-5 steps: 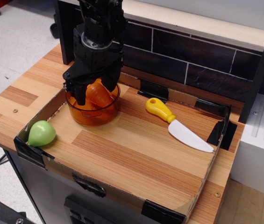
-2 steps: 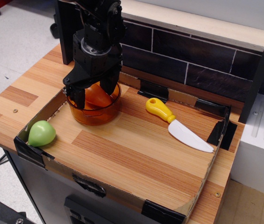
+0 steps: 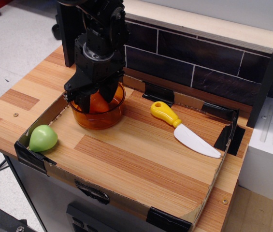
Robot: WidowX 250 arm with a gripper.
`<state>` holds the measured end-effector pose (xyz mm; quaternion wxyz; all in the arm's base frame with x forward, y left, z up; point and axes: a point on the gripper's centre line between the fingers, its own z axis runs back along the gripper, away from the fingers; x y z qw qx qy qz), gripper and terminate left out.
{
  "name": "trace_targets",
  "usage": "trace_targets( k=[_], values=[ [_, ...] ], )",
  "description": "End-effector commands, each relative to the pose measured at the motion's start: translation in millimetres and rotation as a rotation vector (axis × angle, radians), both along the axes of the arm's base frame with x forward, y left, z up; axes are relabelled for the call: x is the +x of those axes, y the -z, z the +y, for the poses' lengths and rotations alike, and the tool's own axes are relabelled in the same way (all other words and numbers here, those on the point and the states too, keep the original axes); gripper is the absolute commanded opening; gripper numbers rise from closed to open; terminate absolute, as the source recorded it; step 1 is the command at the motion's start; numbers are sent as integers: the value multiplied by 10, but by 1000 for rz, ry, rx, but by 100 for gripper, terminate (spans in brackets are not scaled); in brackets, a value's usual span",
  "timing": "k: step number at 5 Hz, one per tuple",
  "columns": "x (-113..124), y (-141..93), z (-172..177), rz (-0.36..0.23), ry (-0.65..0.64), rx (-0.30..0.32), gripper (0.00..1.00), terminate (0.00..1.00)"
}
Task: Take carrot out of pot
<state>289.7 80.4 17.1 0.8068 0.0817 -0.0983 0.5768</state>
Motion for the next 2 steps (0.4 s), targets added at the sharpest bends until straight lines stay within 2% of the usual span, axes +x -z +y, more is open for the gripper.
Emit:
trace_targets(
  k=[1, 2],
  values=[
    [-11, -175, 38, -78, -37, -3, 0, 0],
    [17, -441, 40, -171, -66, -15, 0, 0]
  ],
)
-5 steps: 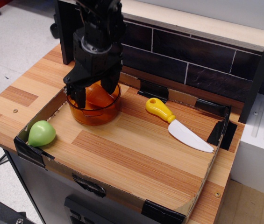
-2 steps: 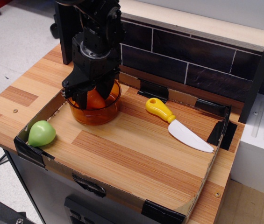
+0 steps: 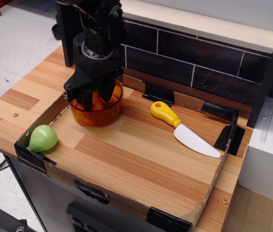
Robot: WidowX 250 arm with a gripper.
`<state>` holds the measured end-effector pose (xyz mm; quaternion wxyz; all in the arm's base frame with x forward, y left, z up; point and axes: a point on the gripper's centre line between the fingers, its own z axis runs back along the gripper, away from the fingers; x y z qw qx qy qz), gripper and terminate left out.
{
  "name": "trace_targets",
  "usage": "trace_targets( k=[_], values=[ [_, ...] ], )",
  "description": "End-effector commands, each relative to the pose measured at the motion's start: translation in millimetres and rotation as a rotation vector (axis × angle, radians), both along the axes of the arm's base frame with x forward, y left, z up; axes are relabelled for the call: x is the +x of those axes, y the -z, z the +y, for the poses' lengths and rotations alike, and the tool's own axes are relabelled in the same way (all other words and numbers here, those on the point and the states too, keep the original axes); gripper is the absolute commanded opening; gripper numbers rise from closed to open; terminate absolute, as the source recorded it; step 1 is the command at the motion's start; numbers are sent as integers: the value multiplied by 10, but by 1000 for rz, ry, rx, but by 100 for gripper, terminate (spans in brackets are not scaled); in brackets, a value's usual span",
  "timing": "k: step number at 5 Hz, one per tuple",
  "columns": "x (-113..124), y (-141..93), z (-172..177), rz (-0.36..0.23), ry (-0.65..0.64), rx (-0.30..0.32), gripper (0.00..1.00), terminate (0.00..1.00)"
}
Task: Take carrot out of pot
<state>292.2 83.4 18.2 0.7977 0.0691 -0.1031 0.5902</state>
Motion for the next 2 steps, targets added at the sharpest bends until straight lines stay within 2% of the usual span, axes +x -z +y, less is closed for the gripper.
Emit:
trace_targets(
  k=[1, 2],
  values=[
    [4, -811, -32, -236, -63, -19, 0, 0],
    [-68, -1064, -179, -293, -61, -45, 0, 0]
  ],
)
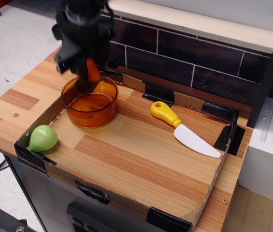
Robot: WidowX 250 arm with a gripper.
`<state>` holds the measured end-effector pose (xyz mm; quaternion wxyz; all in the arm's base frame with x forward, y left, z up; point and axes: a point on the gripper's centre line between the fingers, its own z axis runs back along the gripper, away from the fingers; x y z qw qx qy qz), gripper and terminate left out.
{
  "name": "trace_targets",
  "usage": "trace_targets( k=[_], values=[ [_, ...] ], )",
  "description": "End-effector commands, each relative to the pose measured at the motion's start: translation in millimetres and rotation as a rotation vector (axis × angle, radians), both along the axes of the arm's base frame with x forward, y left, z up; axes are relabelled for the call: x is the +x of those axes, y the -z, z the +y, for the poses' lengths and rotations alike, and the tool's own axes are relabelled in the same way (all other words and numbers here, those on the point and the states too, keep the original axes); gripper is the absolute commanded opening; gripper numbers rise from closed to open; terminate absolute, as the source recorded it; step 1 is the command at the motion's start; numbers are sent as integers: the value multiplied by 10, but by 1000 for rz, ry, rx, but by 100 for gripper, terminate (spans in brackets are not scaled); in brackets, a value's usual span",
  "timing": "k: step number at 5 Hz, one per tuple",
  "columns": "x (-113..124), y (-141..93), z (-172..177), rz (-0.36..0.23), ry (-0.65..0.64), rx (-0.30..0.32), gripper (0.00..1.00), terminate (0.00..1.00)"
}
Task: Take carrot out of pot
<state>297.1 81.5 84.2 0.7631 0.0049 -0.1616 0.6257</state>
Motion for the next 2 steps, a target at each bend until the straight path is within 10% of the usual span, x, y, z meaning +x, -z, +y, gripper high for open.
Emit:
trace_targets(
  k=[1, 2],
  values=[
    [-290, -345, -490, -10, 152, -35, 0, 0],
    [-459, -95, -820, 107, 313, -47, 0, 0]
  ],
)
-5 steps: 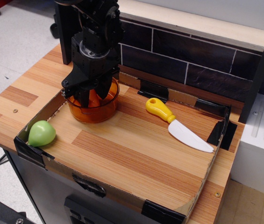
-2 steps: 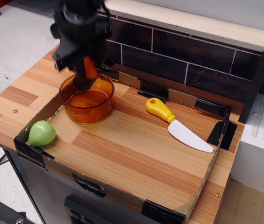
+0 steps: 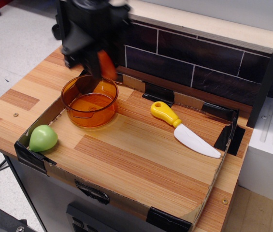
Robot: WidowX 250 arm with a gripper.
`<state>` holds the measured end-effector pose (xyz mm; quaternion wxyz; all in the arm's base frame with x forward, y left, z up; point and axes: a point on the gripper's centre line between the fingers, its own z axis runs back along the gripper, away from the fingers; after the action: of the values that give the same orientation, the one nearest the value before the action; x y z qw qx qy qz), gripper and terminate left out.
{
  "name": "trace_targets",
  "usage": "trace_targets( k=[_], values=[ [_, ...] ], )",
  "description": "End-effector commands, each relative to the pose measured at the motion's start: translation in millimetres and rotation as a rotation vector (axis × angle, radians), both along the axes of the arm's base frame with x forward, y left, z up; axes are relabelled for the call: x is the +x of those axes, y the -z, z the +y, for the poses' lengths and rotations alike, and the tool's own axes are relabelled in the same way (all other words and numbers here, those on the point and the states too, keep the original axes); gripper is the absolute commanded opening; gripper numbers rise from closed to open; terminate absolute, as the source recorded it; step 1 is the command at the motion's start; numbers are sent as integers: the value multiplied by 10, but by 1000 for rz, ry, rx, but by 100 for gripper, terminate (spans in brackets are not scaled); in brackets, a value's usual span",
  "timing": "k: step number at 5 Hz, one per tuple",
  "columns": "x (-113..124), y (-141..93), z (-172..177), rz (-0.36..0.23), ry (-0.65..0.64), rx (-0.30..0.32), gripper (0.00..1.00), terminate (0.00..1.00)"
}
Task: Take carrot out of pot
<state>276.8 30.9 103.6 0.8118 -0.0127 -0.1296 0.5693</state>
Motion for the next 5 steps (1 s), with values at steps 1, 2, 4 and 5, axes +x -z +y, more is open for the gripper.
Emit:
trace_targets(
  k=[1, 2, 4, 5],
  values=[
    [-210, 301, -466, 90, 201, -4, 0, 0],
    [-147, 538, -560, 120, 229, 10, 0, 0],
    [-165, 737, -562, 136, 249, 19, 0, 0],
    [-155, 716, -543, 140, 233, 6, 100, 0]
  ],
)
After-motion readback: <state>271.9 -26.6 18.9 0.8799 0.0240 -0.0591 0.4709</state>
